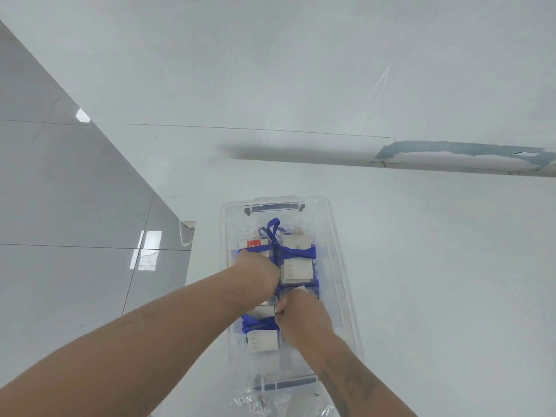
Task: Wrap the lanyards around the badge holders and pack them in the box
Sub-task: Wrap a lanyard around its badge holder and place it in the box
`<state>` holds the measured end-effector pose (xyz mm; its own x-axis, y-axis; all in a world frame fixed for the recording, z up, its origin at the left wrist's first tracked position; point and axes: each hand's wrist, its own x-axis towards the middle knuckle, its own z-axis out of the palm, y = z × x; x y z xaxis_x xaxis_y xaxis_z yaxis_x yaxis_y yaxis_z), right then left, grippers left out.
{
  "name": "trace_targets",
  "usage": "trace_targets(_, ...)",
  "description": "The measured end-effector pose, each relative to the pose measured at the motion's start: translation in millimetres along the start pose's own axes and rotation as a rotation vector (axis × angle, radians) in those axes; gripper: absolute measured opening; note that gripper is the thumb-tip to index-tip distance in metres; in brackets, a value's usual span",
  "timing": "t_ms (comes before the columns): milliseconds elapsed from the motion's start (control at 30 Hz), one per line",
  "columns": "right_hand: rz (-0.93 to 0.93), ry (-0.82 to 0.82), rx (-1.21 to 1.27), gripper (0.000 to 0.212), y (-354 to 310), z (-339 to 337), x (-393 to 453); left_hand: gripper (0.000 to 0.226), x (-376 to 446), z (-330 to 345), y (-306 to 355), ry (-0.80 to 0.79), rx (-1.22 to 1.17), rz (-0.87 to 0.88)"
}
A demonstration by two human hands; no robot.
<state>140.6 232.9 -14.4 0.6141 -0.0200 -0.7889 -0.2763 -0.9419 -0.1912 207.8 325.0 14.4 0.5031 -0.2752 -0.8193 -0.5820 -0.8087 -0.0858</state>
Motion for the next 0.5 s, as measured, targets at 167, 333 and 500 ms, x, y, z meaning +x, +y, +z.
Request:
trace_targets(167, -0.011, 0.073, -0.045, 0.028, -1.5, 0.3, -0.4, 0.019, -6.3, -3.9, 0.3, 0.034, -0.032, -0.007)
trace_targets(333, -0.019, 0.107, -0.038, 0.021, 0.1, -3.8, -10.8, 0.023, -14.4, -9.2, -0.3, 0.077, -0.034, 0.011)
trace_targets(500, -0.026, 0.138, -0.021, 0.022, 1.3, -24.1, -29.8, 0.021, -23.6, -12.3, -2.4, 0.062, -0.009, 0.004)
